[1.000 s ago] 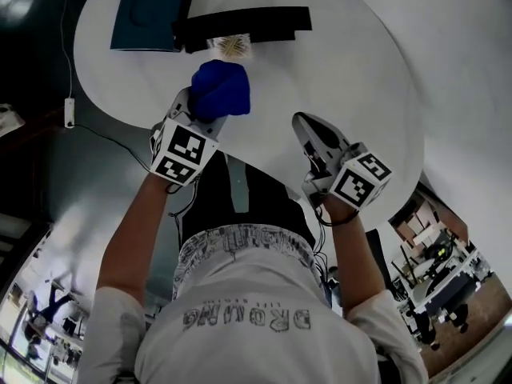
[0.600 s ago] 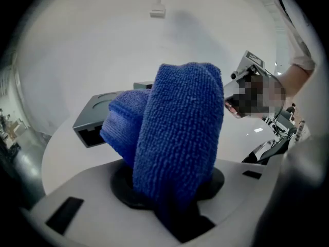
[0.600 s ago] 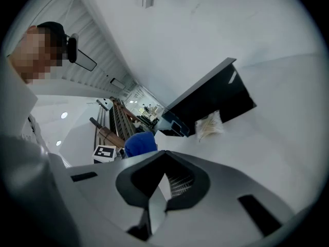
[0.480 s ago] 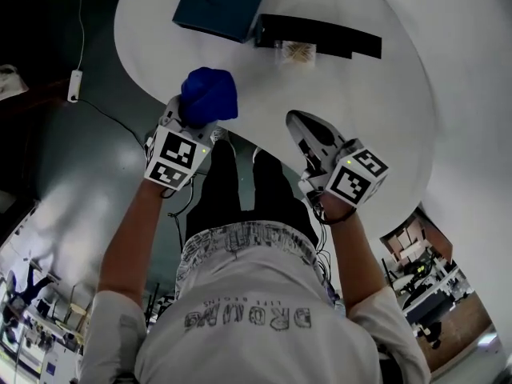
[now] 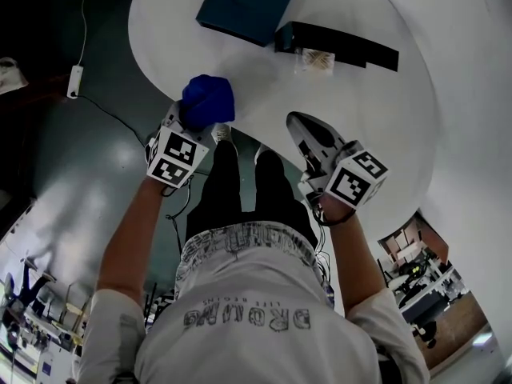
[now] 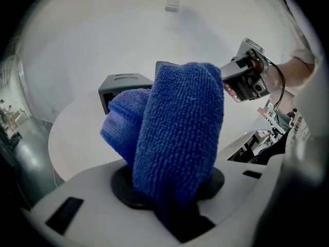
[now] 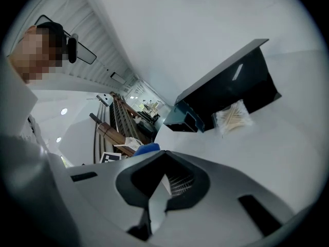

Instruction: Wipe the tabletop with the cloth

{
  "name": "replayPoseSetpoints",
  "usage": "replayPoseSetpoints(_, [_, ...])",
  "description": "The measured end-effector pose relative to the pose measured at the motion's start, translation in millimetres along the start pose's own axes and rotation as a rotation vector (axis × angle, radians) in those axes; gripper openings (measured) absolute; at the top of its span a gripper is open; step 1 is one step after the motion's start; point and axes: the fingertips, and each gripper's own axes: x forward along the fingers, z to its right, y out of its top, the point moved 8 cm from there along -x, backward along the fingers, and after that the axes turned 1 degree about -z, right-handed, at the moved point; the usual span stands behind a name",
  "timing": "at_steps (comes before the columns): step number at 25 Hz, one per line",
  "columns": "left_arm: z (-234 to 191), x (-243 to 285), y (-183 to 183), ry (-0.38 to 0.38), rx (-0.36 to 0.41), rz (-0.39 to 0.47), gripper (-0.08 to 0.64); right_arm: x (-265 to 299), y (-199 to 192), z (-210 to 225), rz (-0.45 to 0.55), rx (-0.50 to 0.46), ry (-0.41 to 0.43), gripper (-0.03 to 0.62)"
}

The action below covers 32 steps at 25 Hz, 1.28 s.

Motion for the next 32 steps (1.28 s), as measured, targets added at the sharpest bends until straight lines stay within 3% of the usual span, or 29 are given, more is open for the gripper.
replayPoseSetpoints(10, [12.3,16.5,15.1,-0.024,0.036,-0.019,0.153,-22.6,-1.6,13.9,0.038,0.033,-0.023,0.006])
replayPoseSetpoints(32, [135.2,121.6,102.0,-0.201,0.211,-0.039,0.153,-159.1,-13.1,99.2,0.212,0.153,-0.13,0.006])
